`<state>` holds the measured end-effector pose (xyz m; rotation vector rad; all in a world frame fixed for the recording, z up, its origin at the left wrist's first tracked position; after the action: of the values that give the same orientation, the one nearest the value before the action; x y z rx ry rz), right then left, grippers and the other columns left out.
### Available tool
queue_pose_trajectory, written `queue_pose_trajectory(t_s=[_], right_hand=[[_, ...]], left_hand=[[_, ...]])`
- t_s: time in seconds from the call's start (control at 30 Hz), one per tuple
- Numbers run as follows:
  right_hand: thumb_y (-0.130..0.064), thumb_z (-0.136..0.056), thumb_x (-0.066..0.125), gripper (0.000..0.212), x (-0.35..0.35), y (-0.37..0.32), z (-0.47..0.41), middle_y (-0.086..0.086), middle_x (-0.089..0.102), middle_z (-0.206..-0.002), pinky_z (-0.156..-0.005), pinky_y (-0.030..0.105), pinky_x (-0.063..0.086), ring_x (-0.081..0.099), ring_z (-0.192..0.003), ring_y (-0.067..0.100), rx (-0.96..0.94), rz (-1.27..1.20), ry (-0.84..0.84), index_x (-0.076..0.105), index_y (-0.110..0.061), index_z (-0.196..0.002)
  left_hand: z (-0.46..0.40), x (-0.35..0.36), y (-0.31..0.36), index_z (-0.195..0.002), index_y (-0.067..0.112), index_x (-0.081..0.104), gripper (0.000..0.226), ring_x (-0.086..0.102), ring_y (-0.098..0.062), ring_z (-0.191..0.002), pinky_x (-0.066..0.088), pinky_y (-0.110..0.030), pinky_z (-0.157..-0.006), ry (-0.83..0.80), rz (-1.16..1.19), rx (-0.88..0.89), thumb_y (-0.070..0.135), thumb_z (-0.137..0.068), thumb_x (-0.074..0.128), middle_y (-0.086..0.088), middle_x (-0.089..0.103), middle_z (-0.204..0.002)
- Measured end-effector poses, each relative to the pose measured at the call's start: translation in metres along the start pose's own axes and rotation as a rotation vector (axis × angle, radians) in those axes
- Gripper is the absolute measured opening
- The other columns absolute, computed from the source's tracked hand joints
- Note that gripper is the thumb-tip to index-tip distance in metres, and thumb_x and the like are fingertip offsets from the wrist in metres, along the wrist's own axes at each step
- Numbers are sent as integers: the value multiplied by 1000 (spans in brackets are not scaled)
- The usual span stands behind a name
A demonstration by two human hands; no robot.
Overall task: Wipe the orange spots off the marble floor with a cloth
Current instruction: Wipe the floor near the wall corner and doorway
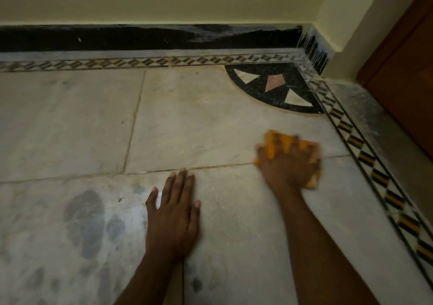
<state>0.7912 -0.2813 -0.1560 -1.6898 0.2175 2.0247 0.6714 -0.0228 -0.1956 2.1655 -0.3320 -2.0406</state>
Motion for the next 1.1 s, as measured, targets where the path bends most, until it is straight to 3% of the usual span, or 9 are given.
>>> queue_pose_trajectory(t_s=[0.13,0.27,0.4,0.5,0.6,0.73,0.83,1.03,1.1], right_hand=[[-85,-91,21,70,29,36,118,-4,16,-174,-122,63,18,13,-161,31,-524,65,98,21,-60,-157],[-88,-86,28,74,14,120,114,-2,25,-172,-121,63,22,22,-158,32,-264,120,162,25,-62,-155],[-88,-89,13,78,-2,63,24,-1,-4,-176,-123,68,-2,-6,-160,37,65,10,3,-3,-58,-158],[-82,-93,21,72,22,18,52,0,6,-176,-122,69,4,2,-160,39,-181,18,55,13,-56,-160],[-82,-92,23,67,40,49,140,-5,20,-173,-122,63,16,18,-159,32,-510,78,139,25,-61,-155],[-84,-89,17,71,20,138,119,-7,18,-174,-124,60,15,17,-159,30,-255,142,177,19,-61,-156],[-84,-92,15,70,10,122,67,-6,7,-175,-124,64,3,4,-160,33,-48,101,98,6,-61,-157],[-78,-93,34,62,35,147,166,-5,31,-170,-124,60,13,25,-157,31,-480,115,192,32,-62,-152],[-78,-92,31,63,28,190,186,-8,26,-171,-123,60,13,24,-158,29,-380,132,196,24,-65,-153]], left_hand=[[1,-5,1,-164,30,16,64,9,-11,-159,14,-51,-125,-5,8,-8,49,-103,22,8,10,-173],[-1,-7,2,-164,30,15,65,6,-10,-159,11,-50,-125,-29,20,8,50,-103,22,8,8,-173],[2,-7,4,-164,32,13,65,4,-8,-159,9,-49,-126,-37,35,10,50,-103,23,10,5,-173],[2,-11,4,-164,32,16,65,5,-8,-159,9,-48,-125,-37,48,8,51,-102,23,10,9,-173],[-1,-14,2,-164,31,17,66,7,-10,-159,10,-49,-124,-34,53,24,53,-101,22,8,10,-173],[2,-9,0,-164,28,17,67,8,-13,-159,10,-50,-124,-30,55,53,52,-101,22,6,10,-173],[1,-7,-5,-163,27,23,68,13,-16,-158,11,-50,-122,-25,67,46,51,-100,25,5,15,-172],[29,-15,8,-155,17,45,68,34,-29,-152,30,-56,-120,-32,174,164,48,-95,35,-5,36,-165],[62,-12,25,-156,22,42,65,28,-22,-155,27,-50,-124,-59,217,239,50,-98,34,1,31,-167]])
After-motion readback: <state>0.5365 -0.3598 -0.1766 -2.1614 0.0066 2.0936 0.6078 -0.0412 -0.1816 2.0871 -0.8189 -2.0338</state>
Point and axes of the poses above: each hand's wrist, its own z-axis away from the middle knuckle, its own x-axis out of the palm, y = z × x, the point moved 1 cm from there along -z, towards the middle knuckle
